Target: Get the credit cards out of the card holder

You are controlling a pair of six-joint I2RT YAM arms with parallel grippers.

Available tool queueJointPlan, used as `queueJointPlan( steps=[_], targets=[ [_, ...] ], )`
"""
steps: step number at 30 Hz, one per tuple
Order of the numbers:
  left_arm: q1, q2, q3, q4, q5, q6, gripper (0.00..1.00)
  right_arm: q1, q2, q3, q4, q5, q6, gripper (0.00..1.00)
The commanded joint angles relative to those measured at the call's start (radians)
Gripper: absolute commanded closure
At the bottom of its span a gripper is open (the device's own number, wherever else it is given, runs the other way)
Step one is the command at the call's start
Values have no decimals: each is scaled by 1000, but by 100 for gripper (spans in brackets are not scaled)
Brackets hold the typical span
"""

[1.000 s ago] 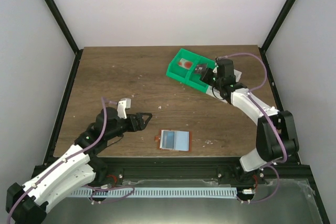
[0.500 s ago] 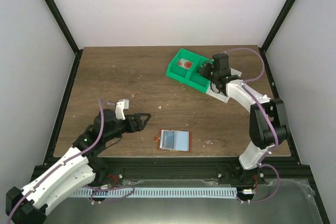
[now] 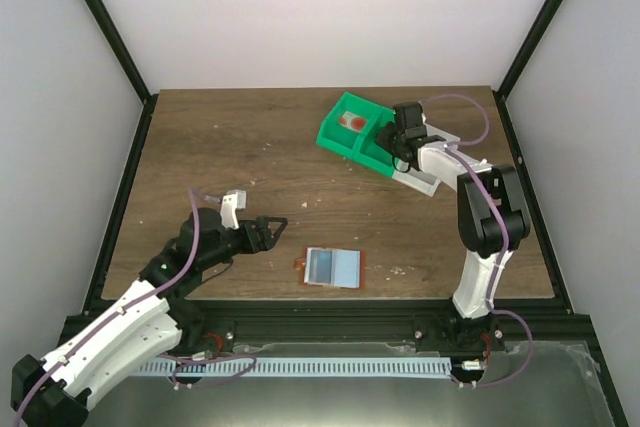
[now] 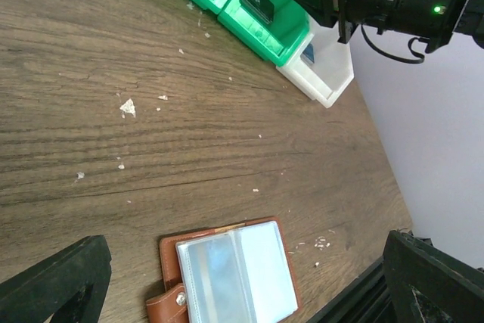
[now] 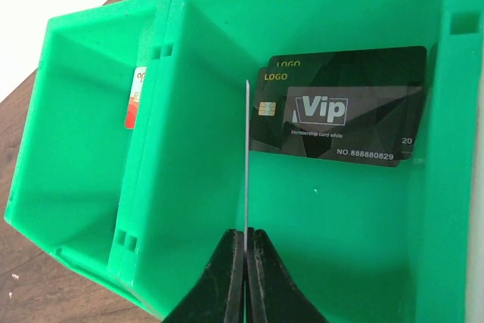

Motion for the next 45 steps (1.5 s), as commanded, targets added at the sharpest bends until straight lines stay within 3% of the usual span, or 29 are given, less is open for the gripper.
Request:
queueJointPlan(
  steps=[1,27,45],
  targets=[
    [3,-27,0,-3,-5,-2,0,-10,26,68,-5,30,37,100],
    [4,-36,-21,25,4,1,0,-50,144,111,93,51,110,99],
    [7,-4,-22,40,11,12,0,-55,150,161,61,36,115,88]
  ],
)
